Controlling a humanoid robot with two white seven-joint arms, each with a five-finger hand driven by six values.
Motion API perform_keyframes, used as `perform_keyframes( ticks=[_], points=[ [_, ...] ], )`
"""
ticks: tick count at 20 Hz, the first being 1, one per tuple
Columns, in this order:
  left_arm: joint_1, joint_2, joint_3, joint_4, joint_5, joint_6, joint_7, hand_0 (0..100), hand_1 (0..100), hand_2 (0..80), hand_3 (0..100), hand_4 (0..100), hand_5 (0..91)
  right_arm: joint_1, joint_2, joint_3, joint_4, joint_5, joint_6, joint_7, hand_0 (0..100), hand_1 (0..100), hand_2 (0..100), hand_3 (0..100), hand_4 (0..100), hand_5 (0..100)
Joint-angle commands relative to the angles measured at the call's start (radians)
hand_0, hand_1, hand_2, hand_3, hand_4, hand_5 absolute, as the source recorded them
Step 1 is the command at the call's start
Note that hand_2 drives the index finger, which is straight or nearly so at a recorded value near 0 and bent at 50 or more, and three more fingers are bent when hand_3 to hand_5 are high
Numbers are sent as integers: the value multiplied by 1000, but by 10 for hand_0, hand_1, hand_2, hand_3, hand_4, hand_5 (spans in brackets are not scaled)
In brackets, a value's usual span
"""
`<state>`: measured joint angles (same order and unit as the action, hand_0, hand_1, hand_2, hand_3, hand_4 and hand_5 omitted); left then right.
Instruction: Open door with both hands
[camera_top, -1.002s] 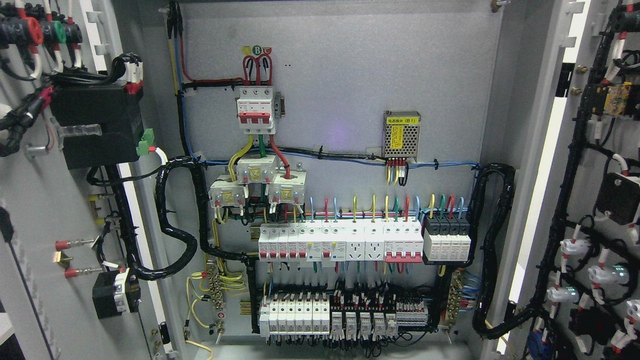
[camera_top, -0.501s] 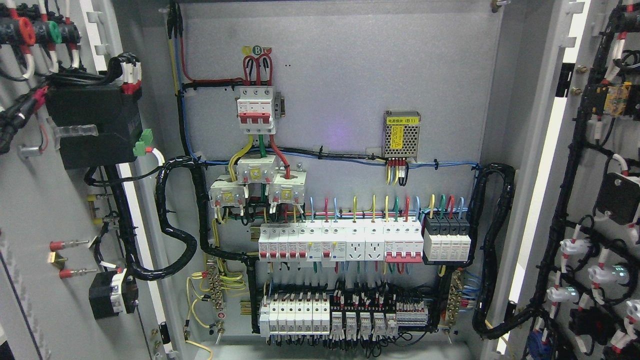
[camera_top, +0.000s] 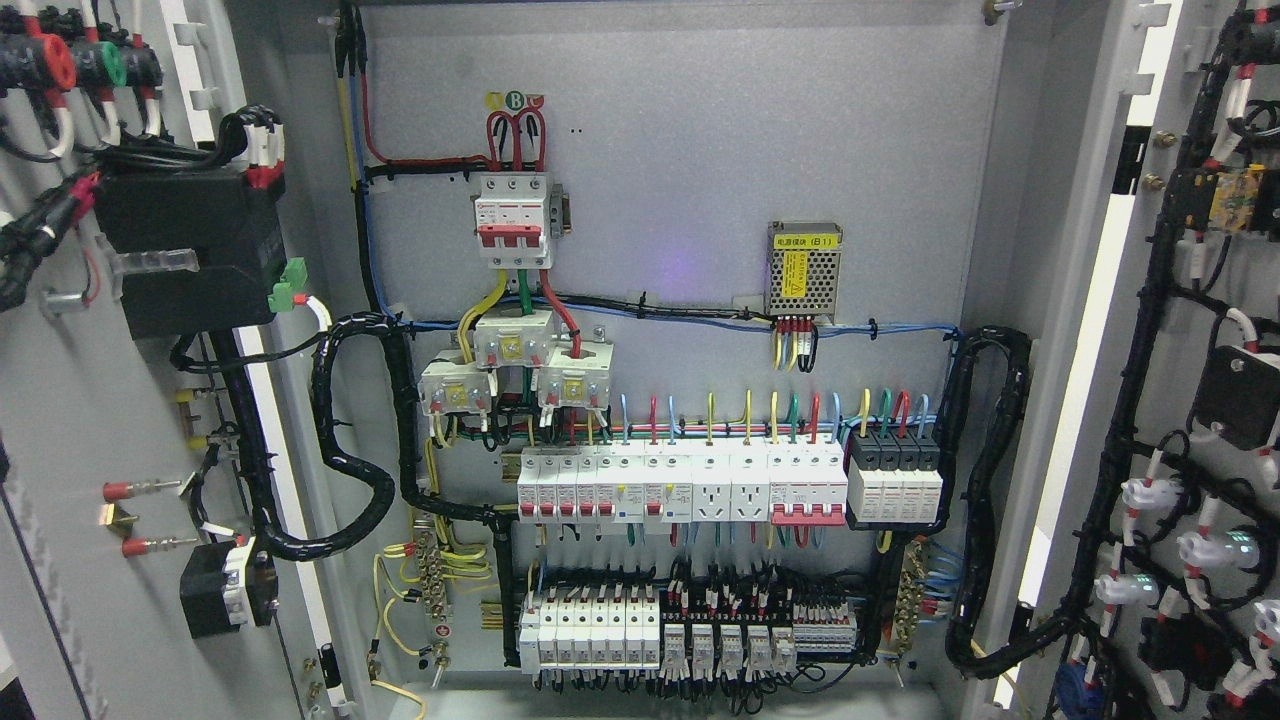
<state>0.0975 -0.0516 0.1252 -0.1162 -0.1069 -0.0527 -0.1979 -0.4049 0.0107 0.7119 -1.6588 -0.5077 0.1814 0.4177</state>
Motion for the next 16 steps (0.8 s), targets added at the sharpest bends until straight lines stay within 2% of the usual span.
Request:
perform_keyframes(
  ticks=[1, 5, 8, 9, 11, 16],
  points=[
    [140, -1, -80, -437, 6, 2, -20, 0, 0, 0, 0, 30, 0, 64, -104, -124, 2, 1, -54, -65, 107, 0, 0, 0, 0, 0],
    [261, 54, -214, -745, 71, -1, -24, 0, 0, 0, 0, 31, 0, 127, -152, -156, -10, 1, -152, -122, 107, 0, 0, 0, 0, 0],
    [353, 117, -294, -969, 94, -7, -24, 0, 0, 0, 0, 31, 0, 179, -205, -164, -24, 0, -255, -201, 107, 0, 0, 0, 0, 0],
    [384, 134, -308, -1038, 102, -21, -24, 0, 0, 0, 0, 31, 0, 196, -221, -164, -26, -2, -299, -217, 107, 0, 0, 0, 0, 0],
    [432, 160, -315, -1140, 104, -82, -24, 0, 0, 0, 0, 31, 0, 238, -247, -167, -36, -5, -382, -218, 107, 0, 0, 0, 0, 0],
    [522, 223, -328, -1283, 108, -232, -24, 0, 0, 0, 0, 31, 0, 357, -314, -175, -94, 0, -485, -221, 107, 0, 0, 0, 0, 0]
  ],
)
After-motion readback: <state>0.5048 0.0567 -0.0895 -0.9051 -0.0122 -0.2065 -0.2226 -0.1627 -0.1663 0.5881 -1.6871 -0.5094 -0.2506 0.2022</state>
